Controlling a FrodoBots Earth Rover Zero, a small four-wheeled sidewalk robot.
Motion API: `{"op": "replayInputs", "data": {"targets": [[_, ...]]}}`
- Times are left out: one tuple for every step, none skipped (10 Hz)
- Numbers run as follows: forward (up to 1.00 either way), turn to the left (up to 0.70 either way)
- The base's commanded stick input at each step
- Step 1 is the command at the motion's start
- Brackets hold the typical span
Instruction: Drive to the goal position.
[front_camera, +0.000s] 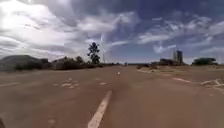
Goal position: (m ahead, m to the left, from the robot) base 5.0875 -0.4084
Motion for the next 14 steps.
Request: {"op": "replayInputs", "data": {"targets": [[1.0, 0.0], [1.0, 0.0], [1.0, 0.0], [1.0, -0.04], [1.0, -0.17], [1.0, -0.29], [1.0, 0.0], [1.0, 0.0], [1.0, 0.0], [1.0, 0.0], [1.0, -0.05], [1.0, -0.11], [1.0, -0.18], [1.0, -0.24]]}}
